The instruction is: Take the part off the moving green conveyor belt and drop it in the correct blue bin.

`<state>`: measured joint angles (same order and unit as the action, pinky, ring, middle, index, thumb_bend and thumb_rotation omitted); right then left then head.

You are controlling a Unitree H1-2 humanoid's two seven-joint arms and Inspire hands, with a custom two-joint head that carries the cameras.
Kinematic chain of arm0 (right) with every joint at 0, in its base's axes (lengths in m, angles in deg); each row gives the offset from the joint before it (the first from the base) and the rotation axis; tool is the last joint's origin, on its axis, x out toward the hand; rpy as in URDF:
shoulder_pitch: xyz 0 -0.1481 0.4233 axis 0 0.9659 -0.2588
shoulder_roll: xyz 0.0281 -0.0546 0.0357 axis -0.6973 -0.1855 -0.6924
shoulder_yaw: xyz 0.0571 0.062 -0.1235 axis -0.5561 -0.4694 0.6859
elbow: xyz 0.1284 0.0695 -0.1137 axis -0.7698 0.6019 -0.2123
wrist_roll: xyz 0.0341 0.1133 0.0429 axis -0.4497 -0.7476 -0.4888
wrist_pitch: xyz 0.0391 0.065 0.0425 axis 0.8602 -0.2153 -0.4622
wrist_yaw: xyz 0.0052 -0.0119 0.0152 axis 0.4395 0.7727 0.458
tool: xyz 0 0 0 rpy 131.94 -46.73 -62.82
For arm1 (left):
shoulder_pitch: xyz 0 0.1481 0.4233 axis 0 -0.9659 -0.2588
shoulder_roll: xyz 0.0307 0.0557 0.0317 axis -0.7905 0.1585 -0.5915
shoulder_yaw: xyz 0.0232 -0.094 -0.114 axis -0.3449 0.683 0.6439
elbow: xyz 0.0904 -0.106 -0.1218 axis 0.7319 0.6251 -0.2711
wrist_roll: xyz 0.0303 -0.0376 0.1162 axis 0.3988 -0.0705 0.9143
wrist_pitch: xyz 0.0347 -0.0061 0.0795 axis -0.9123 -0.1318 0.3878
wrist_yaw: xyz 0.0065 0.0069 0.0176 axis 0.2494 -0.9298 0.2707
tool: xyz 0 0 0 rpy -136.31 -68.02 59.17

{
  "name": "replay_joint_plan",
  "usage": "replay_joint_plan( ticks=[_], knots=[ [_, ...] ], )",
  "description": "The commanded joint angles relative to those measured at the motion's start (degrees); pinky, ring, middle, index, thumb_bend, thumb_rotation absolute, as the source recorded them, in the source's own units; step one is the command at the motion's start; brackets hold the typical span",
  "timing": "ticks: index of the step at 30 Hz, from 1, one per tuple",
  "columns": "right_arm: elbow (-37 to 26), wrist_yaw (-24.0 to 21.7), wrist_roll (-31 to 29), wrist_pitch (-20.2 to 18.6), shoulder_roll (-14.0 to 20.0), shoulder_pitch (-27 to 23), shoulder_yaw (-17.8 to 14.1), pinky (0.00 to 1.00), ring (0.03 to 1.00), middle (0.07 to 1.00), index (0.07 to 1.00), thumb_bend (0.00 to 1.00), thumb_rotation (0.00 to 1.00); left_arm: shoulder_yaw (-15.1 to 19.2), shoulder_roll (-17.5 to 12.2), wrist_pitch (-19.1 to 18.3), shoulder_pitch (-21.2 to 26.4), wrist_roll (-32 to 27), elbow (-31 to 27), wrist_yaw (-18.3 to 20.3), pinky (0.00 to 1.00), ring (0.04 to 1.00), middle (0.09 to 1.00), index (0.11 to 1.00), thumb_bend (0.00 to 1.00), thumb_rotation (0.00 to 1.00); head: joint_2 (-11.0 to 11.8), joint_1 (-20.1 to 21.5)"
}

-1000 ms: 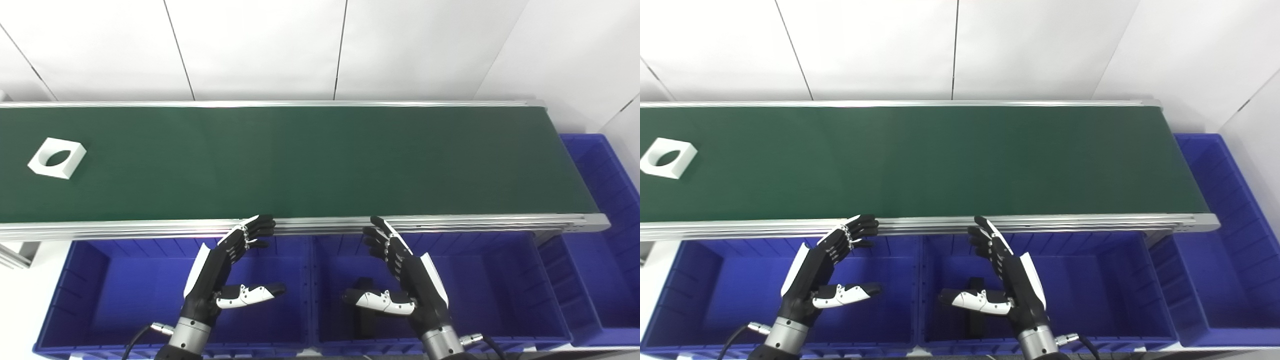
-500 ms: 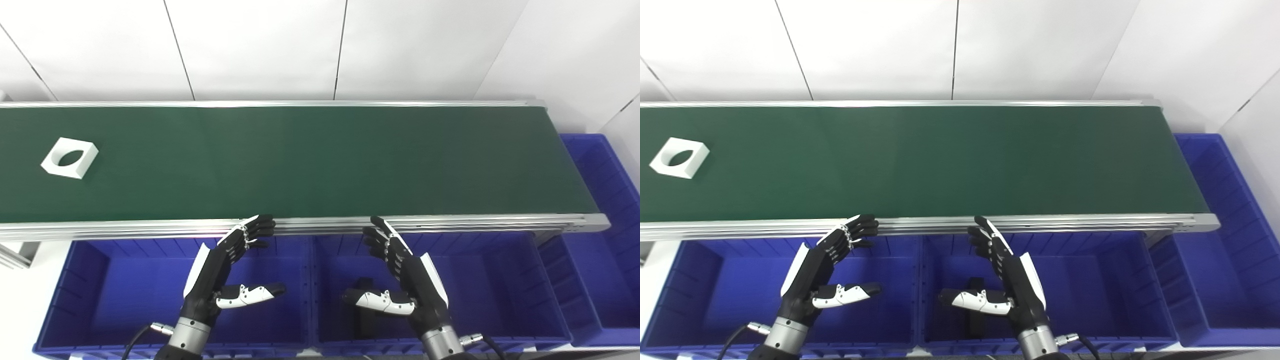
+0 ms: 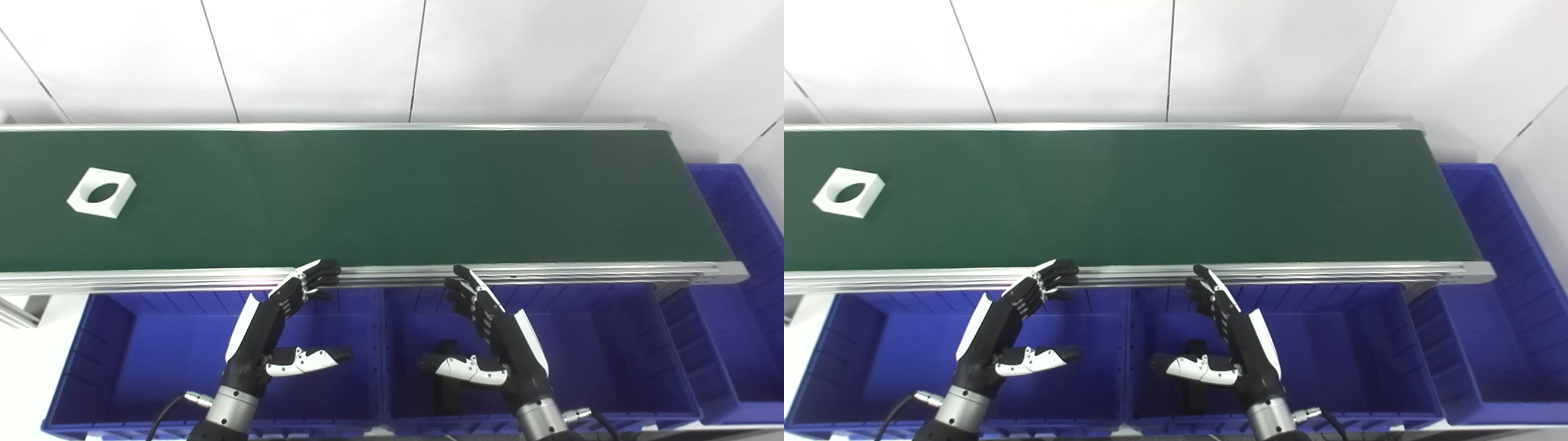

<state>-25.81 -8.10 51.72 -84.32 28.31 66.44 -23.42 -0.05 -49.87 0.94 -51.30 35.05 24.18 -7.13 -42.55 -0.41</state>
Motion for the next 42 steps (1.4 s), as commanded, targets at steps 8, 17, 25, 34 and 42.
replay_joint_plan(
  ticks=[8, 17, 25, 34, 42],
  knots=[
    [2.74, -0.81, -1.92, 9.18, 1.82, -0.64, -1.63, 0.85, 0.853, 0.874, 0.943, 0.88, 0.25, 1.52, -2.50, 0.66, 3.70, 3.15, -7.89, 4.12, 0.68, 0.800, 0.858, 0.863, 0.79, 0.35, 3.38, -5.38],
    [6.49, -1.22, -1.96, 13.44, 2.23, -1.34, -1.89, 0.85, 0.849, 0.875, 0.940, 0.86, 0.23, 7.10, -6.43, -1.56, 8.35, 5.56, -10.90, 7.32, 0.68, 0.812, 0.872, 0.892, 0.77, 0.43, 7.24, -7.02],
    [8.83, -1.30, -2.60, 15.36, 2.02, -1.87, -2.07, 0.85, 0.850, 0.871, 0.933, 0.88, 0.20, 11.39, -12.32, -3.52, 14.35, 7.96, -10.88, 10.44, 0.70, 0.819, 0.872, 0.902, 0.76, 0.49, 9.43, -8.71],
    [10.30, -1.38, -2.92, 16.69, 1.75, -2.43, -2.17, 0.86, 0.855, 0.871, 0.935, 0.87, 0.20, 14.29, -18.20, -9.26, 22.37, 10.03, -9.19, 14.45, 0.71, 0.804, 0.866, 0.877, 0.76, 0.46, 10.51, -8.51],
    [10.91, -1.23, -2.46, 17.28, 1.69, -2.66, -2.22, 0.88, 0.863, 0.868, 0.942, 0.89, 0.16, 14.09, -24.47, -9.59, 29.63, 16.59, -2.82, 16.46, 0.72, 0.815, 0.876, 0.883, 0.77, 0.48, 11.04, -9.01]
  ],
)
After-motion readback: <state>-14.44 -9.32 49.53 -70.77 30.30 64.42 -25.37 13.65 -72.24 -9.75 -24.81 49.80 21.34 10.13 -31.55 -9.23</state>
